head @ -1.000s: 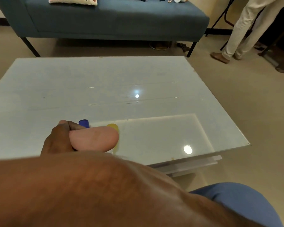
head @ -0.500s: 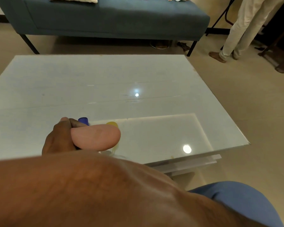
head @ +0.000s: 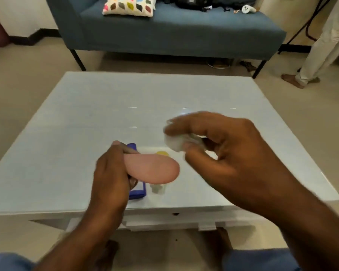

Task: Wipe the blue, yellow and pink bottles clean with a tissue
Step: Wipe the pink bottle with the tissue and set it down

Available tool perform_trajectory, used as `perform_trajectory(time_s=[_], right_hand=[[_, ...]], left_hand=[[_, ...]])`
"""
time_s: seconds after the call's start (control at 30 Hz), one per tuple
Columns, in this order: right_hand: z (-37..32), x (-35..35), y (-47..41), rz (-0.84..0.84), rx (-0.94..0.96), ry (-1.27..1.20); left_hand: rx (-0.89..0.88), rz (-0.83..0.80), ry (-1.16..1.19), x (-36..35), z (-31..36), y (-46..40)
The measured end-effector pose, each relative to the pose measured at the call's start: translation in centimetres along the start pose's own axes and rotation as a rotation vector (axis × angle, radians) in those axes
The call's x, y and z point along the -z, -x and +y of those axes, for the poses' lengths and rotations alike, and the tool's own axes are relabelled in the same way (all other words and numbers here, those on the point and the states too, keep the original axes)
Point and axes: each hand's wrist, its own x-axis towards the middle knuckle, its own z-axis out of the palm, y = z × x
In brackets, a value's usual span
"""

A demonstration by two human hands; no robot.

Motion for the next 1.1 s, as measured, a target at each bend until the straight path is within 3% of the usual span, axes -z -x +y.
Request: perform_trajectory(time_s=[0.23, 0.33, 0.43, 0.6, 0.77, 0.83, 1.0, 1.1], right_hand=[[1.8, -2.6, 0.9, -0.039, -0.051, 0.085], [2.1, -4.1, 0.4, -0.010, 0.019, 0.076], [1.9, -4.9, 0.2, -0.037, 0.107, 0.113], [2.7, -3.6, 0.1, -0.002, 0.142, 0.188], [2.8, -5.2, 0.4, 0.030, 0.221, 0.132], [2.5, -5.9, 0.4, 0.020, 0.237, 0.152], [3.6, -4.0, -0.3, 0.016, 0.256, 0.173], [4.6, -3.7, -0.6, 0.073, 0.214, 0.175]], left_hand=[[-0.086, -0.020, -0.072, -0.4, 0.5, 0.2], [-0.241, -0.115, -0.108, -0.8, 0.5, 1.1], [-0.284, -0.129, -0.122, -0.8, 0.3, 1.3], [-0.098, 0.076, -0.145, 0.4, 0.7, -0.2], [-0.314, -0.093, -0.156, -0.1, 0.5, 1.1], [-0.324, -0.130, -0.120, -0.5, 0.3, 1.4], [-0.220, 0.030, -0.077, -0.1, 1.5, 0.8], [-0.209, 0.046, -0.045, 0.1, 2.1, 0.9]])
